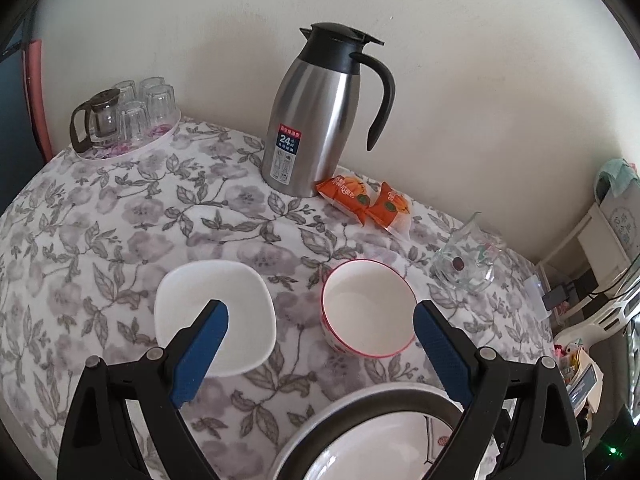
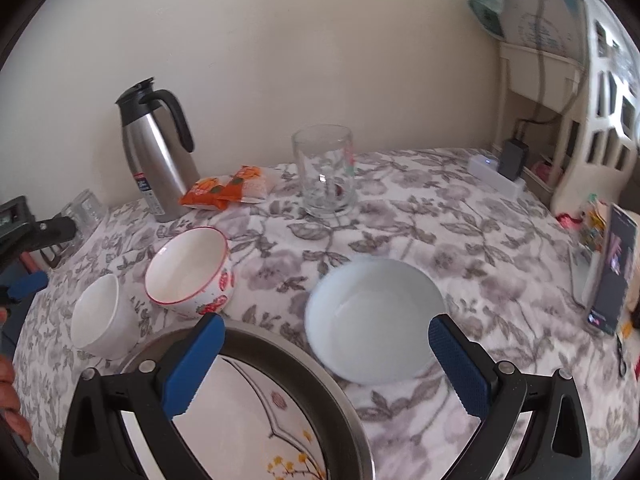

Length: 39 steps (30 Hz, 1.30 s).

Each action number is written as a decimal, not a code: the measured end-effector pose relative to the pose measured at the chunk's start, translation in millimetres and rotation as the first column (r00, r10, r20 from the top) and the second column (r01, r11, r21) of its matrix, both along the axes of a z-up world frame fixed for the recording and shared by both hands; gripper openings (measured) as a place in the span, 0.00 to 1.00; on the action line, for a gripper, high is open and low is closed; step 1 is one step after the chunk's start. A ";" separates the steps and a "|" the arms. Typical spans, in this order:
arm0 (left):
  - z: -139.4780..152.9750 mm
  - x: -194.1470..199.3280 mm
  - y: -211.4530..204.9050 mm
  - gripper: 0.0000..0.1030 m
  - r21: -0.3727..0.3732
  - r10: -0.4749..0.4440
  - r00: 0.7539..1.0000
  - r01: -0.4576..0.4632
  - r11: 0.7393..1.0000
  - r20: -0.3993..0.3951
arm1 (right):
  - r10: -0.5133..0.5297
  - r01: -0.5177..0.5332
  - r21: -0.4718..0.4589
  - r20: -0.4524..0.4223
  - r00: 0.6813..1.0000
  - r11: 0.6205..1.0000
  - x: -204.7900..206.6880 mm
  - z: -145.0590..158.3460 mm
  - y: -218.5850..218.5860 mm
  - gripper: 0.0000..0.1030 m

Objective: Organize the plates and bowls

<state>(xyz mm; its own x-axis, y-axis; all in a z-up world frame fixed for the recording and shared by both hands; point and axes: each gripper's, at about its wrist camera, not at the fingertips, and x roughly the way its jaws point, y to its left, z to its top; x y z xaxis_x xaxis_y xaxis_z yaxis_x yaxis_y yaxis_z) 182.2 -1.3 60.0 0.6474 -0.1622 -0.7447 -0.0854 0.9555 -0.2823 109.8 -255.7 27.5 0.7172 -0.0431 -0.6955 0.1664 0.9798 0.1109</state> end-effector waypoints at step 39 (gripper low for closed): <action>-81.9 85.2 -10.3 0.41 -0.075 -0.146 0.979 0.136 0.988 -0.141 | 0.153 -0.108 0.177 -0.266 0.952 0.978 152.7 -49.0 65.9 0.32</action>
<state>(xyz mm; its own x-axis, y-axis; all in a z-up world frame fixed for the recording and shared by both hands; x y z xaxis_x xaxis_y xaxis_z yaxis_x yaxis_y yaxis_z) 267.4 -11.5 -21.9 0.5000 -0.2947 -0.8143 0.0042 0.9411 -0.3380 262.5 -189.8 -21.5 0.4879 0.1644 -0.8573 0.0845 0.9686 0.2339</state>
